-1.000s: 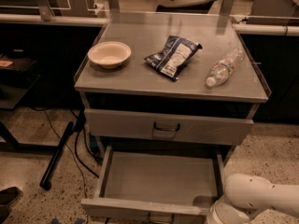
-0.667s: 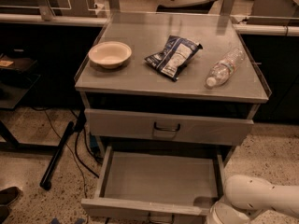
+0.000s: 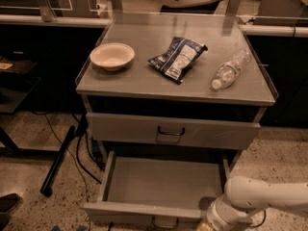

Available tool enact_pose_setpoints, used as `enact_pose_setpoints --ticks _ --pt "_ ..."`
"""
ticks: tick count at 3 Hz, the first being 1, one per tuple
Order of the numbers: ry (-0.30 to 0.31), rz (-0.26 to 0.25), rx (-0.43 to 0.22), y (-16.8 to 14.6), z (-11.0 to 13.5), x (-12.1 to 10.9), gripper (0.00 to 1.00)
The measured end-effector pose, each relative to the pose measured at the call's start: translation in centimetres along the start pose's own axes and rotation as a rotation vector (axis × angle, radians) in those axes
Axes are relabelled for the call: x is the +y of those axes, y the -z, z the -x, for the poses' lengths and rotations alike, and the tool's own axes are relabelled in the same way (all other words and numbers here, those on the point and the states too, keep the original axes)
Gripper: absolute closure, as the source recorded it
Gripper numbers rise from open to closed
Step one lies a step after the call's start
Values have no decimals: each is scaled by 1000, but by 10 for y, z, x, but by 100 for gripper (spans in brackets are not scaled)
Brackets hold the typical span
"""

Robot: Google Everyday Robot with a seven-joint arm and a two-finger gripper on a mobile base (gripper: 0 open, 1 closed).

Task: Close middle drawer

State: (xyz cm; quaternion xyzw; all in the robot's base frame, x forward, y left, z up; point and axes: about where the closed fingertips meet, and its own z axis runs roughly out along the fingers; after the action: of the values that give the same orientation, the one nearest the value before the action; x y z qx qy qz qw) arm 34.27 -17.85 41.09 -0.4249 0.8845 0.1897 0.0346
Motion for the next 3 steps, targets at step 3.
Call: enact_pose_setpoints --ticks 3 --pt "0 -76 -16 13 15 -28 100"
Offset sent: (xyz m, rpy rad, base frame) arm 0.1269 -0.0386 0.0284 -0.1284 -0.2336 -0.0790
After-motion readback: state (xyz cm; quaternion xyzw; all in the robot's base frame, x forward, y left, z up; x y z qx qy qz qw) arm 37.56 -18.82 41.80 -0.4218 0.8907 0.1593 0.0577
